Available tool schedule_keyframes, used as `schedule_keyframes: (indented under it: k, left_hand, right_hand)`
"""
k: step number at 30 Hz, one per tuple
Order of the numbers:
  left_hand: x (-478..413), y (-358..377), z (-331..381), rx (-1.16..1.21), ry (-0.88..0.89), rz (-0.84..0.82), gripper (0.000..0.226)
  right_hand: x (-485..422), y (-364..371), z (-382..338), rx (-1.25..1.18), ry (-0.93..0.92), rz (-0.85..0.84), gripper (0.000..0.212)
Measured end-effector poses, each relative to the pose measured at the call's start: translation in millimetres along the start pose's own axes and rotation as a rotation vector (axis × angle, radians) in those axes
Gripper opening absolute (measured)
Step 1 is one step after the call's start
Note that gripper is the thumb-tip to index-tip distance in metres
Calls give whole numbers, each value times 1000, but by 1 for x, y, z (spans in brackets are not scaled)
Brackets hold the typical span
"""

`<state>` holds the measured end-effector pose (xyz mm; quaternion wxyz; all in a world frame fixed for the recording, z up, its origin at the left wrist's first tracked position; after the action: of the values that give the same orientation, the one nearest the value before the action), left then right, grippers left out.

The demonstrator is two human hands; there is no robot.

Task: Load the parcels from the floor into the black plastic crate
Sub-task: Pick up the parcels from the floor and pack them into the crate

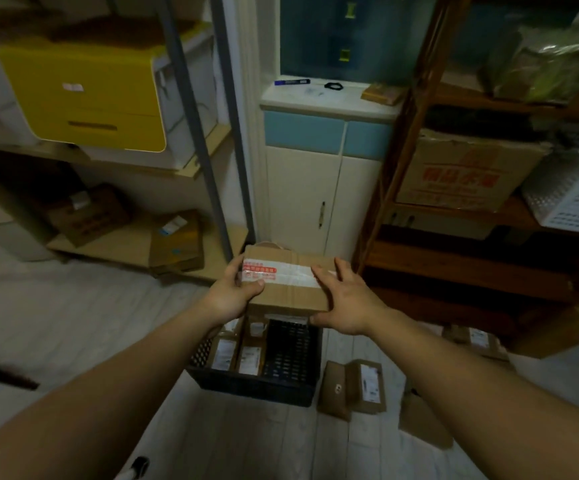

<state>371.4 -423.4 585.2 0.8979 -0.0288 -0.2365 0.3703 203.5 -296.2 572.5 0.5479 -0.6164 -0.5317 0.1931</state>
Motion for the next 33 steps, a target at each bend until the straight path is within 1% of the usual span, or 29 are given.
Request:
schedule_keyframes:
  k: [3,6,10,11,12,13,15,16,17,18,21,22,25,28,30,33]
  left_hand:
    - [-31,-4,-1,-71,3,-46,59]
    - [-67,-2,-10,-149,-8,-72,60]
    - [-127,0,-27,-273,21,-94,47]
    - [-144,2,-36,-293,20,-113,48]
    - [-163,4,-51,-296,5,-146,55]
    - [-180,7,-66,-294,-4,-180,66]
    - [-217,15,-102,-261,2,-244,97]
    - [-239,19,-127,-243,-23,-261,110]
    - [-257,23,-150,-230,-47,-278,116]
    - [-274,29,-176,-221,-62,-294,113]
    - [-323,46,-246,-273,2,-304,85]
    - [-340,52,-275,-292,13,-313,82]
    - [-389,67,-364,-340,14,-299,82]
    - [-432,86,-427,-421,9,-265,92]
    - [-455,98,-458,-498,14,-270,88]
    - [-485,108,-498,-685,3,-215,77]
  right_hand:
    - [-23,7,2,-19,28,6,100]
    - [-52,13,11,-32,53,-9,100]
    - [-105,38,29,-71,68,-29,97]
    - [-121,49,34,-76,68,-36,96]
    - [-136,63,41,-80,74,-48,94]
    - [-151,78,48,-89,87,-59,93]
    - [-183,115,66,-124,126,-64,91]
    - [-199,136,74,-136,145,-65,89]
    - [-214,159,83,-140,163,-71,88]
    - [-229,184,91,-140,178,-79,87]
    - [-277,264,118,-129,211,-82,86]
    - [-293,291,128,-125,230,-84,85]
    - [-336,368,154,-113,279,-74,84]
    - [-372,425,177,-86,305,-74,85]
    - [-391,455,189,-61,314,-74,86]
    - [-414,491,203,-35,317,-63,88]
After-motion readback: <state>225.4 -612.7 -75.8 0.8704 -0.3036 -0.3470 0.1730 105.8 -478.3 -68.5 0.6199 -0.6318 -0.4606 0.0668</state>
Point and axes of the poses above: each hand's wrist, its own x-axis away from the middle knuckle, its own y-axis out of the palm, z = x × y, the point moved 4 cm from there along -x, towards the middle knuckle, and after that the axes turned 2 degrees about -y, right-handed, at the moved point
